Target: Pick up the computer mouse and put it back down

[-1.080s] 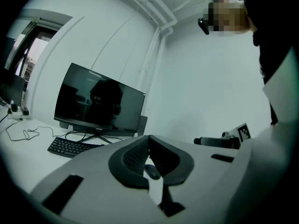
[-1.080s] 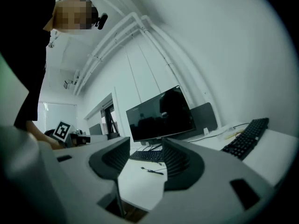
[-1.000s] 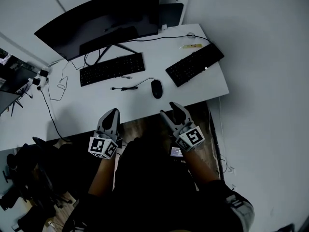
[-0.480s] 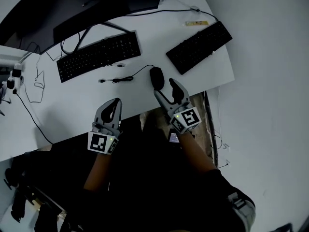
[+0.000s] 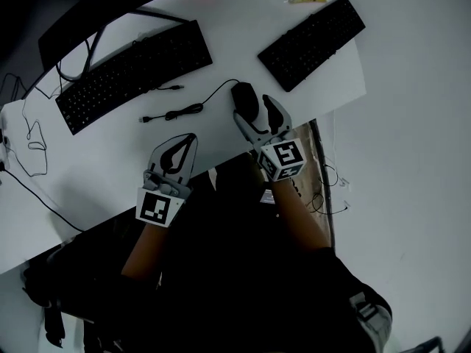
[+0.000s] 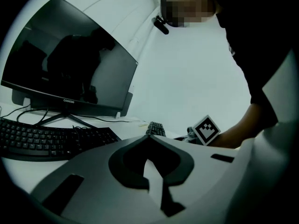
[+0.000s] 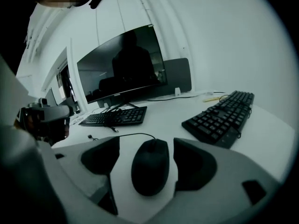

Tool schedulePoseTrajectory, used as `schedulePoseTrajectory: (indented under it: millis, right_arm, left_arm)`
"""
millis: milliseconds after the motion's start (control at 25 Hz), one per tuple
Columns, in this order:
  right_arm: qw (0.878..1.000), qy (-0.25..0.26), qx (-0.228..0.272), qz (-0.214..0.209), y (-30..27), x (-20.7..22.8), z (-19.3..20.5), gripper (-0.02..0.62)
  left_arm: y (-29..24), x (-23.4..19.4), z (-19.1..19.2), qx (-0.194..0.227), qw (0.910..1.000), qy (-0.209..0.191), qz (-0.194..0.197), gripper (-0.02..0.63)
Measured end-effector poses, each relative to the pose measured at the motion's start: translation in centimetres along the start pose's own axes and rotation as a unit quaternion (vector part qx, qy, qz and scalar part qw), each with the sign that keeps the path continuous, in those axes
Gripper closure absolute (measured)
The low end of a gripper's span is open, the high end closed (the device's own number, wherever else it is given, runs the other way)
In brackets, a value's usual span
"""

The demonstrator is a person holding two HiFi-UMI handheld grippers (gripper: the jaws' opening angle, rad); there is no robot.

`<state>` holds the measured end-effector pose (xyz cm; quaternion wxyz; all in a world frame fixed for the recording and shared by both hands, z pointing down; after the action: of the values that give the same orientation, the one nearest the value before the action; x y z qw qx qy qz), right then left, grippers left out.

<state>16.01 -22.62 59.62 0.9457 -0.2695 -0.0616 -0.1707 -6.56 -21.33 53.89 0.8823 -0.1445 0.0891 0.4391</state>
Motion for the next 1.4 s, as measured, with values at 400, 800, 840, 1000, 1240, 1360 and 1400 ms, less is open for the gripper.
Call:
schedulePoseTrajectory:
  millis: [400, 800, 840, 1000, 1240, 1360, 1400]
  right_arm:
    - [0.998, 0.021, -0.055, 0.011, -3.0, 0.8, 2.2, 0.25]
    - [0.992, 0.059, -0.103, 0.036, -3.9, 0.4, 2.7, 0.255]
    - [0.992, 0.059, -0.105, 0.038, -3.9, 0.4, 2.7, 0.259]
    - [0.992, 0.059, -0.108, 0.042, -4.0, 0.5, 2.6, 0.267]
    - [0.993, 0.056, -0.094, 0.047, -3.9, 0.4, 2.2, 0.272]
    - [0.994, 0.064, -0.073, 0.047, -3.7, 0.0, 1.2, 0.273]
    - [0.995, 0.066, -0.066, 0.046, -3.5, -0.2, 0.7, 0.273]
  left_arm:
    - [-2.5, -0.4, 1.5, -0.016, 0.9993, 0.029, 0.016, 0.611]
    - [-2.7, -1.1, 2.0, -0.03, 0.9989, 0.025, 0.025, 0.611]
    - [-2.6, -1.2, 2.1, -0.03, 0.9989, 0.024, 0.025, 0.611]
    - [-2.2, -1.7, 2.2, -0.029, 0.9991, 0.022, 0.022, 0.611]
    - [-1.5, -2.1, 2.3, -0.024, 0.9992, 0.024, 0.019, 0.611]
    - [-1.1, -2.4, 2.1, -0.018, 0.9994, 0.025, 0.018, 0.611]
    - [-0.9, -2.5, 1.9, -0.015, 0.9994, 0.026, 0.016, 0.611]
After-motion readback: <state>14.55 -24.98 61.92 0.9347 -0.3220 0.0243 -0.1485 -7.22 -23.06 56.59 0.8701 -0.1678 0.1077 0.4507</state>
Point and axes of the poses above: the fingertips, and each gripper's own axes: y backward along the fingers, x to its right, z out of its underside, the point moved 7 cm from there along y, backward along the fingers, and after that the axes turned 2 degrees about x, right-handed, at the moved point
